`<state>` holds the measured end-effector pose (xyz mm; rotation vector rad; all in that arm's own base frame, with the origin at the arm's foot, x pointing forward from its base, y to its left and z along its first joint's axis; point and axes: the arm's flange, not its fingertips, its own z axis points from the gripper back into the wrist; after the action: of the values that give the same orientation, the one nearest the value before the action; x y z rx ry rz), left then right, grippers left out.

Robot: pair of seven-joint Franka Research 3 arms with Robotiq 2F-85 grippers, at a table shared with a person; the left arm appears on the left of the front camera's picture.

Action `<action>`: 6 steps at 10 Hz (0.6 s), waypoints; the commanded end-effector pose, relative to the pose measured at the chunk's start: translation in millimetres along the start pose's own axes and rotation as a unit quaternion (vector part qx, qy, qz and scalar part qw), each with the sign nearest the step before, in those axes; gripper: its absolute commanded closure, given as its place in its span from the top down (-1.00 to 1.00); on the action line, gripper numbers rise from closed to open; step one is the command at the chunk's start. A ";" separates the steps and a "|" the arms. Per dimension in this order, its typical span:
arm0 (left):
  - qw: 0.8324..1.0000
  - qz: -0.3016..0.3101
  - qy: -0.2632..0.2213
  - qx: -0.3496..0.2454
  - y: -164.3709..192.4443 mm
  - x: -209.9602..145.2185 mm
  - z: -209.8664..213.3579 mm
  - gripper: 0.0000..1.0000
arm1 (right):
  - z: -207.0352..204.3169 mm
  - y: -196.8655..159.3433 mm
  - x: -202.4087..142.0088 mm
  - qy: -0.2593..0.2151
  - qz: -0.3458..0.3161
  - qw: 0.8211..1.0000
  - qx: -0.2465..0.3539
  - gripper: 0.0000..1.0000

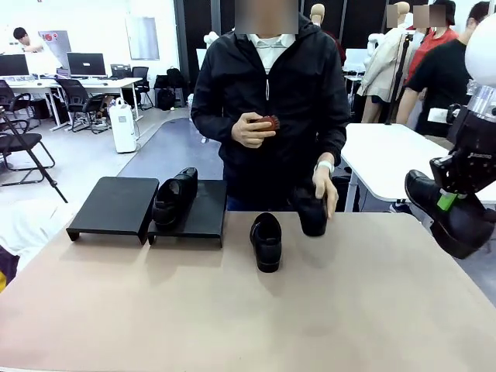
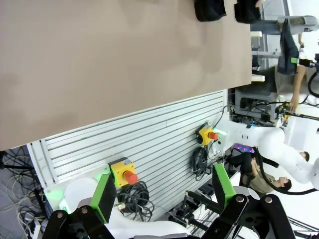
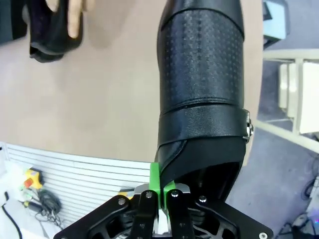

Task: Organize the shoes by placing them on the stand.
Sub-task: Pick up one Shoe and place it in the middle of the table.

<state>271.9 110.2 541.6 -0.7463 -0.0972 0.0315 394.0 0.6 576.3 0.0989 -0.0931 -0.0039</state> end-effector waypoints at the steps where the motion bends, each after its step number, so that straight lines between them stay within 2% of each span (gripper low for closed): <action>1: 1.000 0.005 0.001 -0.006 -1.8 -0.4 0.6 1.00 | 21.3 2.0 -35.2 -0.042 -0.048 0.997 -0.037 -1.00; 3: 1.000 0.005 0.001 -0.006 -1.8 -0.4 0.6 1.00 | 34.3 -91.0 -66.0 -0.029 -0.154 0.988 -0.014 -1.00; 4: 1.000 0.005 0.001 -0.006 -1.8 -0.4 0.6 1.00 | 26.1 -116.5 -86.2 -0.024 -0.178 0.984 0.007 -1.00; 6: 1.000 0.005 0.001 -0.006 -1.8 -0.4 0.6 1.00 | 11.4 -123.9 -109.8 -0.028 -0.183 0.983 0.014 -1.00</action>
<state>272.0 110.4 541.6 -0.7465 -0.0970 0.0319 283.1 -141.0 568.7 0.1541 -0.1040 -0.4005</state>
